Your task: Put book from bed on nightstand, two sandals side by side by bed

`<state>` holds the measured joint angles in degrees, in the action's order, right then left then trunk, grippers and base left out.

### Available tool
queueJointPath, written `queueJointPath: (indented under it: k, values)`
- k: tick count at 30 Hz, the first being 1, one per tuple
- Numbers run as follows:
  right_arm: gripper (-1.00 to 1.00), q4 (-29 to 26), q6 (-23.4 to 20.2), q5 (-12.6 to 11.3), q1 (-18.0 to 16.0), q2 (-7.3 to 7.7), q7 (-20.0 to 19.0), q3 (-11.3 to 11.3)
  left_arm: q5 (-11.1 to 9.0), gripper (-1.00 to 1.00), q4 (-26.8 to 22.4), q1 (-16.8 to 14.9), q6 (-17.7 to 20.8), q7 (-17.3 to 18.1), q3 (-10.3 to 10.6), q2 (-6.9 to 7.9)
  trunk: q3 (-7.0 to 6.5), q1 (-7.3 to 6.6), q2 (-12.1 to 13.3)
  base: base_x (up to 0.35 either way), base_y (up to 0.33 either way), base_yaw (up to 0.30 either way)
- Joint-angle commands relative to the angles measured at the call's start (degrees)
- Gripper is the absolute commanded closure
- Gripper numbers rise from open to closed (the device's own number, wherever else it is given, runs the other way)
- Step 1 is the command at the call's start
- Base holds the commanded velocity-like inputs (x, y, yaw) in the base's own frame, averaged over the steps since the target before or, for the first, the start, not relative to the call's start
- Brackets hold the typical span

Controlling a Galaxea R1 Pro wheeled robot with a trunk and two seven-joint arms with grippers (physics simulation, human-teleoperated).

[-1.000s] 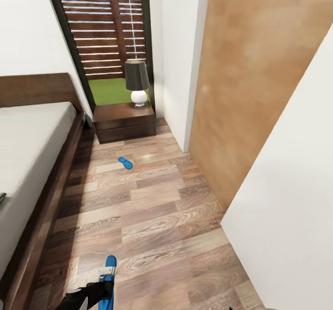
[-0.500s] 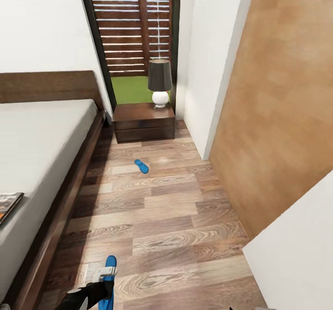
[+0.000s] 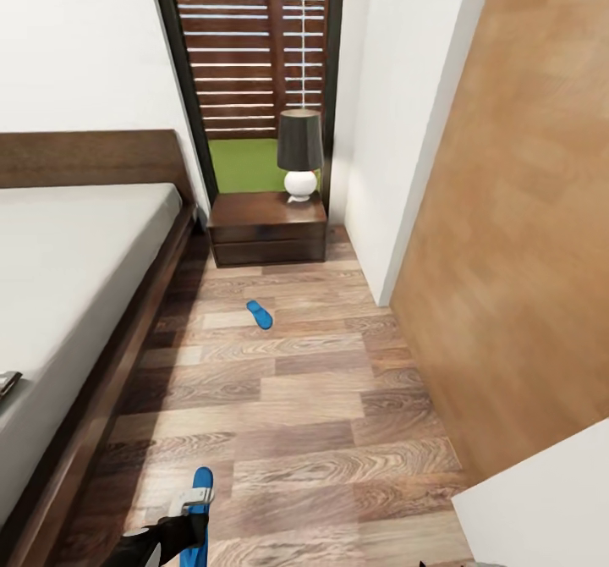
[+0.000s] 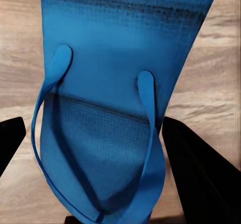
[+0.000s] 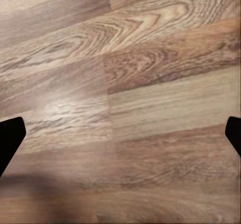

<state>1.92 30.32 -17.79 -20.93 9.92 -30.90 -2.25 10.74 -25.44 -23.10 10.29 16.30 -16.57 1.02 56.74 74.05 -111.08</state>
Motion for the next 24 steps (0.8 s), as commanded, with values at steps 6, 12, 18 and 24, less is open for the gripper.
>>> queueJointPath:
  k: [6, 12, 18, 24]
  values:
    - [-1.00, 0.20, 0.07, -0.41, -0.08, 0.01, -0.57, -0.21, 0.59, 1.00, -0.14, -0.02, 0.33, 0.48, -0.48, -0.06, 0.05, 0.02, -0.02, 0.221, -0.153, 0.012]
    - [-1.00, 0.21, 0.09, -0.41, -0.08, 0.01, -0.57, -0.21, 0.56, 1.00, -0.14, -0.02, 0.32, 0.48, -0.48, -0.06, 0.18, 0.02, -0.02, 0.024, -0.016, 0.216]
    - [-1.00, 0.19, 0.09, -0.41, -0.08, 0.01, -0.57, -0.21, 0.58, 1.00, -0.14, -0.02, 0.30, 0.48, -0.48, -0.06, 0.35, 0.02, -0.02, 0.003, -0.002, 0.265]
    - [-1.00, 0.19, 0.09, -0.41, -0.08, 0.01, -0.57, -0.21, 0.57, 1.00, -0.14, -0.02, 0.29, 0.48, -0.48, -0.06, 0.52, 0.02, -0.02, 0.000, 0.000, 0.270]
